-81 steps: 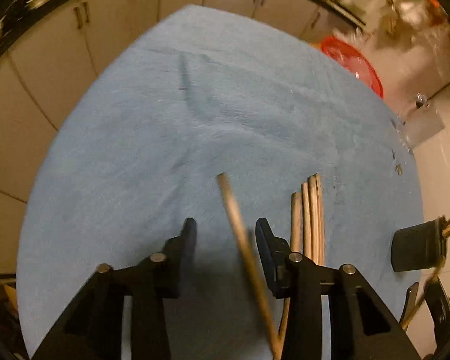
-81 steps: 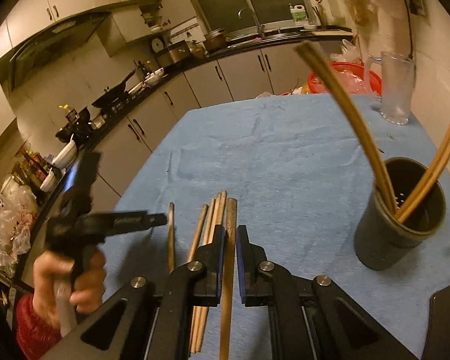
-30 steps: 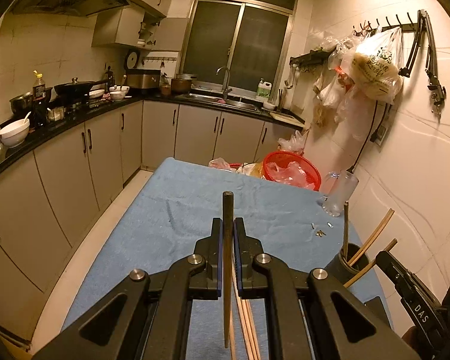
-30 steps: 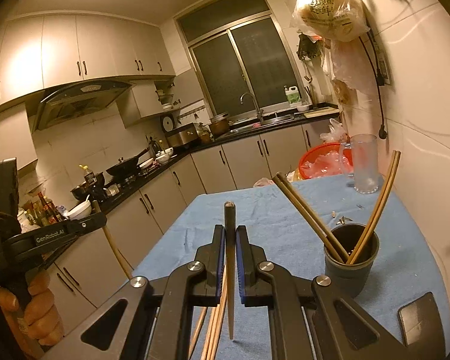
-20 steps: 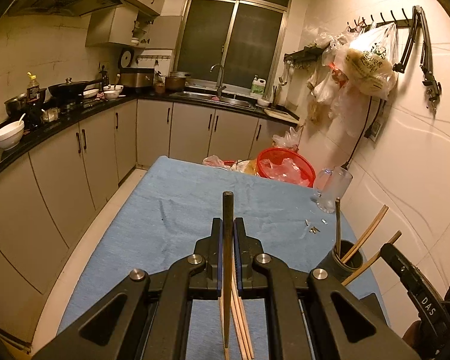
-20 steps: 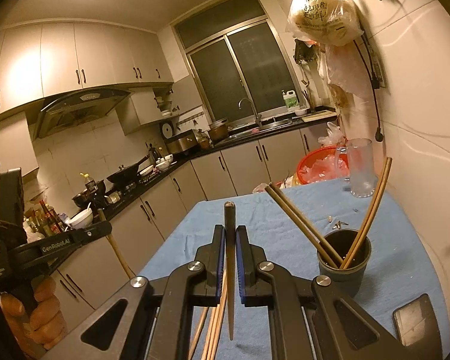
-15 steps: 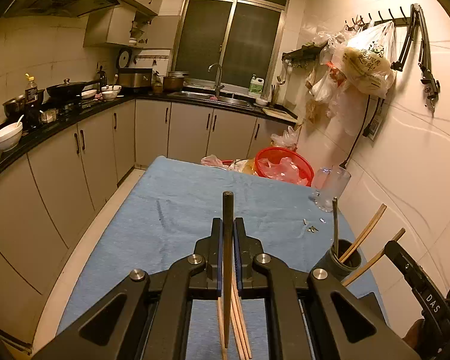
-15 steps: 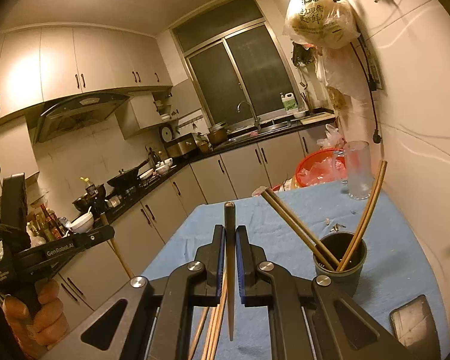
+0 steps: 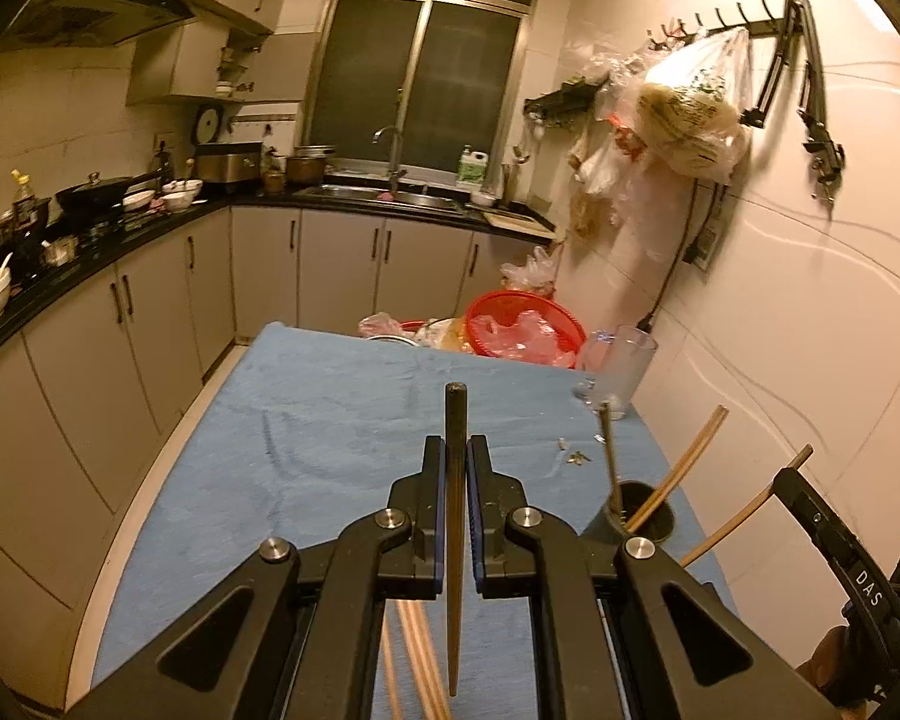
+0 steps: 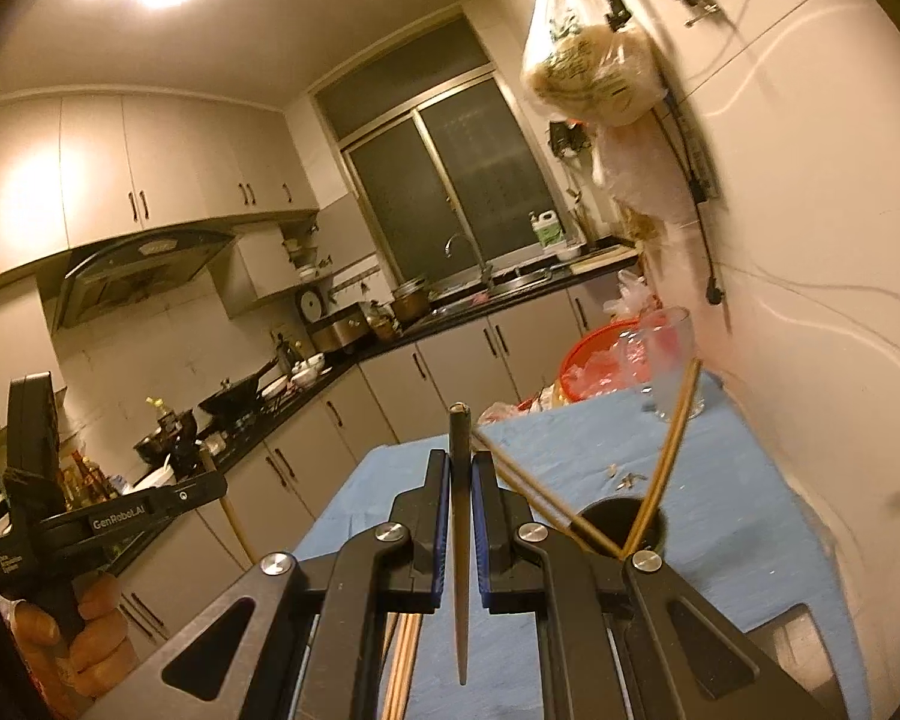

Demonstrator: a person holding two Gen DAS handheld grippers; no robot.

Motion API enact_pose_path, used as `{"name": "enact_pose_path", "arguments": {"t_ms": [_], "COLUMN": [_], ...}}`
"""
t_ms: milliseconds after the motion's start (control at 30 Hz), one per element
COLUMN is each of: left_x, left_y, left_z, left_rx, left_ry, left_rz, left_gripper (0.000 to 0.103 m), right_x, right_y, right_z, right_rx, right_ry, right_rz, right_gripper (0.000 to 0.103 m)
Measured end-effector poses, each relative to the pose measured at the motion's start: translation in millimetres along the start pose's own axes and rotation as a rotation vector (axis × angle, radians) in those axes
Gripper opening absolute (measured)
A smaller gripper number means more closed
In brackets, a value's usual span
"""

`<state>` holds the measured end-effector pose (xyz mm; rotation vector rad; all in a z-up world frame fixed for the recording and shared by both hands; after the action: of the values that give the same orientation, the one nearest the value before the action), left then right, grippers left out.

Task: Organize utensils
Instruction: 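Lift both held chopsticks and carry them over the black cup, then lower both held chopsticks into the black cup and open both tools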

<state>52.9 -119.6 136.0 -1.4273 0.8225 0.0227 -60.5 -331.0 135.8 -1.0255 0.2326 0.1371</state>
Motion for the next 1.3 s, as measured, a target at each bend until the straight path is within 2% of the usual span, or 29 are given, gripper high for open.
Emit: {"name": "enact_pose_path", "arguments": {"t_ms": [500,733,1067,1300], "left_x": [7.5,11.2,40.0,78.6], "left_y": [-44.1,-73.8,-107.7,-101.9], "left_z": [-79.1,-109.2,-145.8,-154.6], "left_rx": [0.087,0.089,0.089,0.08], "left_ry": [0.121,0.177,0.199,0.187], "left_rz": [-0.025,-0.043,-0.08,-0.055], "left_gripper": [0.007,0.007,0.007,0.007], "right_x": [-39.2,-47.8,-26.9,0.3], "right_y": [-59.4,-92.6,-125.1,-120.8], "right_z": [-39.3,-49.4,-65.5,-84.0], "right_rx": [0.044,0.039,0.027,0.032], "right_ry": [0.03,0.037,0.07,0.098], "right_rz": [-0.115,-0.169,-0.191,-0.155], "right_gripper": [0.008,0.008,0.008,0.008]}}
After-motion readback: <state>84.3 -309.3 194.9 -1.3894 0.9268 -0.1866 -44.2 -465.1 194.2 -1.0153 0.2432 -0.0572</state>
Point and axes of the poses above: each gripper's, at about its wrist camera, not at the fingertips, and x roughly the way its jaws point, z to its left, y to its underside, the point moved 8 cm from there along x, roughly the way its jaws point, and after that the axes turned 8 degrees about x, right-handed, at the moved point
